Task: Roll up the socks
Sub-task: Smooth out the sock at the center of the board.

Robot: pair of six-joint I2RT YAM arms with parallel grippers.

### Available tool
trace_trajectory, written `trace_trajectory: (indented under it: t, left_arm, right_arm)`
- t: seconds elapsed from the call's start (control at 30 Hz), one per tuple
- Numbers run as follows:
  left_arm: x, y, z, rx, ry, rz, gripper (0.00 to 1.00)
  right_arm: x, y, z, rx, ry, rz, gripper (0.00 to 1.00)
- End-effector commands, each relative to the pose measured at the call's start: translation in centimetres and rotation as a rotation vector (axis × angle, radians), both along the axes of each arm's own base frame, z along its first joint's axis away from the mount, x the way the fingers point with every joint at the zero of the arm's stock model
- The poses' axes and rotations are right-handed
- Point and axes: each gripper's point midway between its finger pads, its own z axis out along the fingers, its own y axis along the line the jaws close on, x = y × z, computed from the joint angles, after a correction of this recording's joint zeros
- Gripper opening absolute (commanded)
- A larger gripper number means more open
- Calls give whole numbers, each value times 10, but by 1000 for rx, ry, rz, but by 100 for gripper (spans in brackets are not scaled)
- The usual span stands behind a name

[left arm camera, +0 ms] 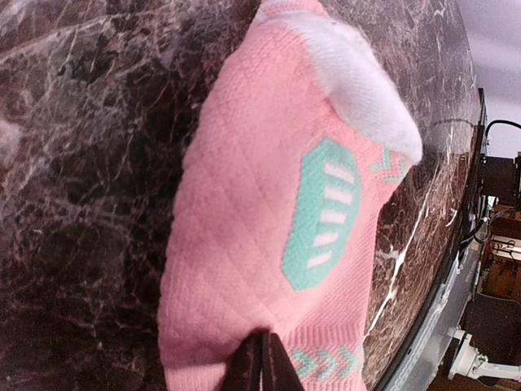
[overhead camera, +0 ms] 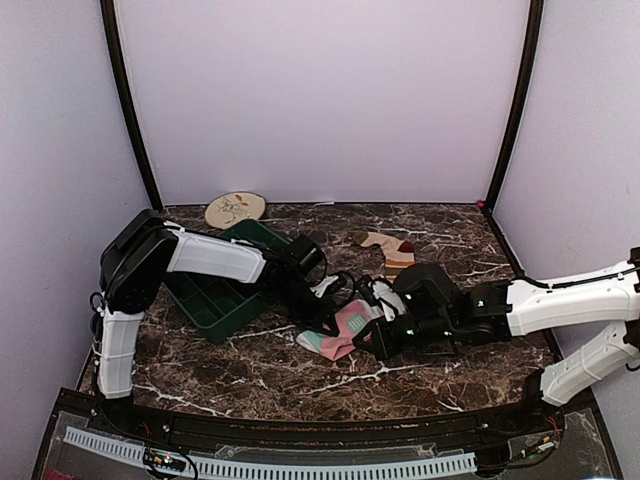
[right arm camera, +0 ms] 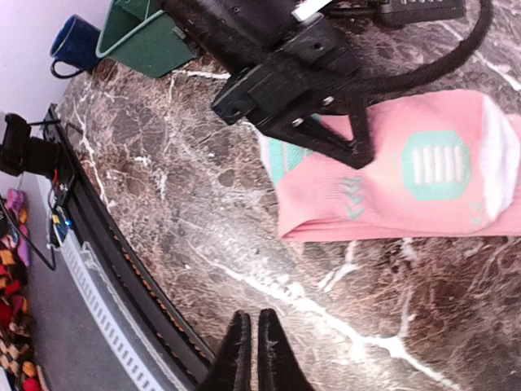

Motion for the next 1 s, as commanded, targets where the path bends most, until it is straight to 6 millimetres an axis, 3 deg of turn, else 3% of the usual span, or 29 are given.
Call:
trace_trajectory:
  t: [0.0, 0.13, 0.47, 0.7, 0.87, 0.97]
  left_arm:
    - [-5, 16, -17, 63, -25, 48, 8]
    - [-3, 10, -3, 9, -58, 51, 10]
    - [-1, 3, 32, -99, -142, 67, 14]
    - [3, -6, 62, -180, -201, 71, 18]
    - [2, -8, 80, -215, -232, 62, 20]
    - [-11, -10, 86, -238, -230, 20, 20]
  right_arm:
    - [28, -7, -4, 10, 8, -172, 0]
    - [46, 9, -4, 73, 46, -206, 0]
    - [106, 15, -15, 292, 145, -351, 0]
    - [113, 38, -42, 326, 258, -328, 0]
    - [116, 34, -62, 309, 289, -360, 0]
    - [120, 28, -68, 288, 283, -378, 0]
